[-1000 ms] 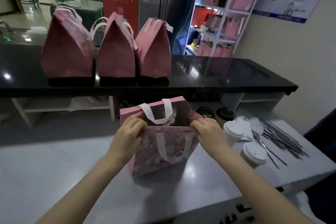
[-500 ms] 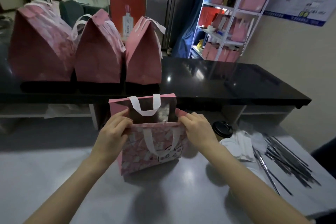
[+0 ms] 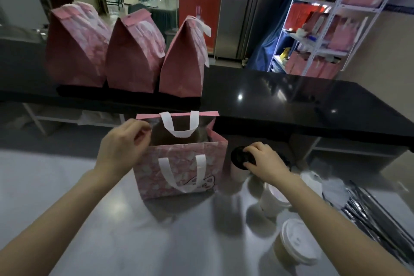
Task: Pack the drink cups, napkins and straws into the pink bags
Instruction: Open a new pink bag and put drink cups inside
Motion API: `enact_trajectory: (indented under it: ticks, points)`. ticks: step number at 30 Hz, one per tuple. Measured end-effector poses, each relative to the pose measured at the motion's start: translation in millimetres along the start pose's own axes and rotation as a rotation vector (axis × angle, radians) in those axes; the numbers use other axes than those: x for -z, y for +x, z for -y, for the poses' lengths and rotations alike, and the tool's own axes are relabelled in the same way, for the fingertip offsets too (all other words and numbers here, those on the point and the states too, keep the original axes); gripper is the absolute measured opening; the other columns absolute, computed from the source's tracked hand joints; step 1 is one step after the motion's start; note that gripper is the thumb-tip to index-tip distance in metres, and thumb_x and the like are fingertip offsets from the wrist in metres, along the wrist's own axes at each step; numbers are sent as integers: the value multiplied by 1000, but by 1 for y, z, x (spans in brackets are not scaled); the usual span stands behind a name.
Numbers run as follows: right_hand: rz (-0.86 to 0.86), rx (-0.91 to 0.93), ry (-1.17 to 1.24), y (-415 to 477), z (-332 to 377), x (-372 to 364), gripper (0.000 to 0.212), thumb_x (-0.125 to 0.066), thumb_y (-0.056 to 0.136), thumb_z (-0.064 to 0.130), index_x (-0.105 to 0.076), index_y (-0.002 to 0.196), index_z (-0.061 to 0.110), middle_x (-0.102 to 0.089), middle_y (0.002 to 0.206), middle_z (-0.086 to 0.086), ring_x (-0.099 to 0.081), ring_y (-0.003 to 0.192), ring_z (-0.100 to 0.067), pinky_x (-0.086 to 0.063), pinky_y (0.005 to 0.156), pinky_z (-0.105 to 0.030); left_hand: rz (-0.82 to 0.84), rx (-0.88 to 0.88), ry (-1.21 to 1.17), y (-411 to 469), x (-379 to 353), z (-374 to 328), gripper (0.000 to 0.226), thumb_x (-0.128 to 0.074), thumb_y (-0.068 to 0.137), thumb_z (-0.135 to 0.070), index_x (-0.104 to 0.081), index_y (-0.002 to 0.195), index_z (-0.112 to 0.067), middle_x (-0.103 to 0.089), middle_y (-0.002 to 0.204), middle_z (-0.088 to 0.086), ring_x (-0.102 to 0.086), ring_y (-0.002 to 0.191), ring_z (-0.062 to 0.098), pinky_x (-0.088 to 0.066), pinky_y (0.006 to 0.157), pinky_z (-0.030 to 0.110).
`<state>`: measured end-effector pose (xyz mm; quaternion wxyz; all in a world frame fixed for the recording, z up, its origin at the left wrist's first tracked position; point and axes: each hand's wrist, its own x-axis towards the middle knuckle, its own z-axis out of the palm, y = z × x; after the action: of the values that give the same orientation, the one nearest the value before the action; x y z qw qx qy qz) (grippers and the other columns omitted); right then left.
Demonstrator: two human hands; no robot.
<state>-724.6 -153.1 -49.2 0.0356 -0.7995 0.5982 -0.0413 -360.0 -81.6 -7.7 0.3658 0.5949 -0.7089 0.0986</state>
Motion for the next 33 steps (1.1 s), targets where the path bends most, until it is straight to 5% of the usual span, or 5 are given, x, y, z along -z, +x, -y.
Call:
enact_trajectory:
  ticks: [8,11,17,24,33]
  points:
    - [187,-34,-45,44,-9,-19,85,-64,80,55,-22,150,33,-36,147,-8,-38,130,-32,-40,101,-44,492,43,22,54,-19,15,72,-86,66,-31,-53,130,-27,-54,135,-2,-47,125,21,-42,104,43]
    - [219,-9,-20,48,-4,-24,82,-68,76,51,-30,147,33,-38,143,-8,-37,128,-32,-43,100,-44,564,12,100,46,-22,23,86,-82,66,-51,-42,140,-37,-30,155,-10,-18,146,16,-11,120,52]
    - [173,97,-55,30,0,-27,82,-76,68,44,-41,140,29,-34,130,-3,-43,113,-29,-48,92,-40,658,-36,192,16,-26,14,107,-65,64,-73,-7,150,-45,19,157,-21,36,137,5,21,113,47]
    - [-38,143,-11,-1,12,35,77,-74,68,45,-41,137,36,-29,127,3,-38,117,-19,-52,80,-38,620,-64,258,-4,-32,-3,115,-48,55,-90,-1,150,-45,32,152,-18,45,133,7,20,110,40]
    - [-297,498,217,-24,88,147,78,-69,64,50,-43,136,37,-41,137,7,-37,125,-16,-47,95,-45,620,-59,280,-8,-31,-12,119,-49,54,-92,-1,151,-42,37,148,-17,47,131,11,18,113,41]
